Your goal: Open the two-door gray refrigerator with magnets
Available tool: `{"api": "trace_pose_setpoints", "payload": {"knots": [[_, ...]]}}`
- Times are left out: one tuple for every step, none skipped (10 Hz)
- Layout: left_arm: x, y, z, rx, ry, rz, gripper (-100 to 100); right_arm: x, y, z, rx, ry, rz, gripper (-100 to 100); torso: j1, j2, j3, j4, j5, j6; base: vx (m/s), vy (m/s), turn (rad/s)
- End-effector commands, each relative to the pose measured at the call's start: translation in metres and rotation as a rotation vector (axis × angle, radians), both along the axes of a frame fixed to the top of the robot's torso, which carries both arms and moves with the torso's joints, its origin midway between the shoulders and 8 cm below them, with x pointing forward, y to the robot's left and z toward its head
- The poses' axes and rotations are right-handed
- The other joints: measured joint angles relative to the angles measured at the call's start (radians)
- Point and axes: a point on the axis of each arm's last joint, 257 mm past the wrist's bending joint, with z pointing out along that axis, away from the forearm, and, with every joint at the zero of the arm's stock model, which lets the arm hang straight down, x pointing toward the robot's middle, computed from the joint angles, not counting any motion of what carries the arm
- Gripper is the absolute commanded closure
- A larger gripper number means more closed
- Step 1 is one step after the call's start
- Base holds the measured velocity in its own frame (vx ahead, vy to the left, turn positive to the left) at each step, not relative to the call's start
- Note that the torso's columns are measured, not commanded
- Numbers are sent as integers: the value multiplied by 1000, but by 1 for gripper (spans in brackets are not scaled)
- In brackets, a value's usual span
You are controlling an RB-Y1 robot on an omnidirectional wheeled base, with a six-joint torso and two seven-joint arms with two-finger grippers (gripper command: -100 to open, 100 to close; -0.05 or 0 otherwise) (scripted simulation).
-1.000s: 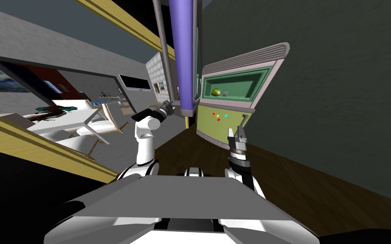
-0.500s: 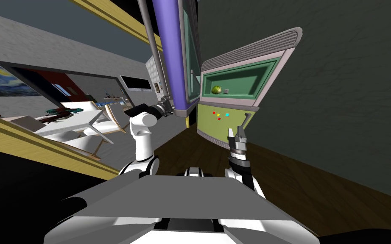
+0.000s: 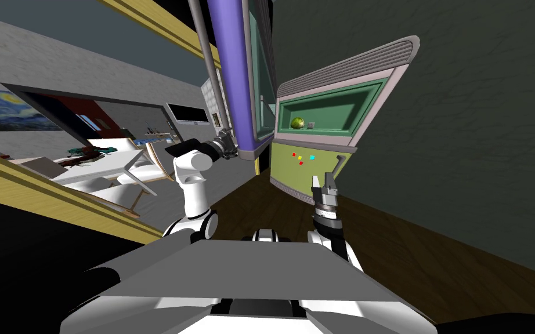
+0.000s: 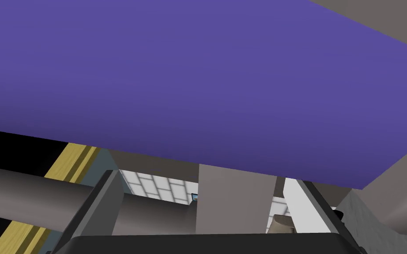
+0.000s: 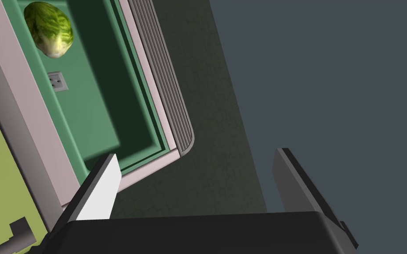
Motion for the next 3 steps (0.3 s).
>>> {"api": "trace_pose_setpoints", "payload": {"knots": [[0, 0, 0, 0, 0, 0, 0, 0, 0, 0, 0, 0, 0, 0, 0, 0, 0, 0, 0, 0, 0, 0, 0], [0, 0, 0, 0, -1, 1, 0, 0, 0, 0, 0, 0, 0, 0, 0, 0, 0, 0, 0, 0, 0, 0, 0], [0, 0, 0, 0, -1, 1, 0, 0, 0, 0, 0, 0, 0, 0, 0, 0, 0, 0, 0, 0, 0, 0, 0]]}}
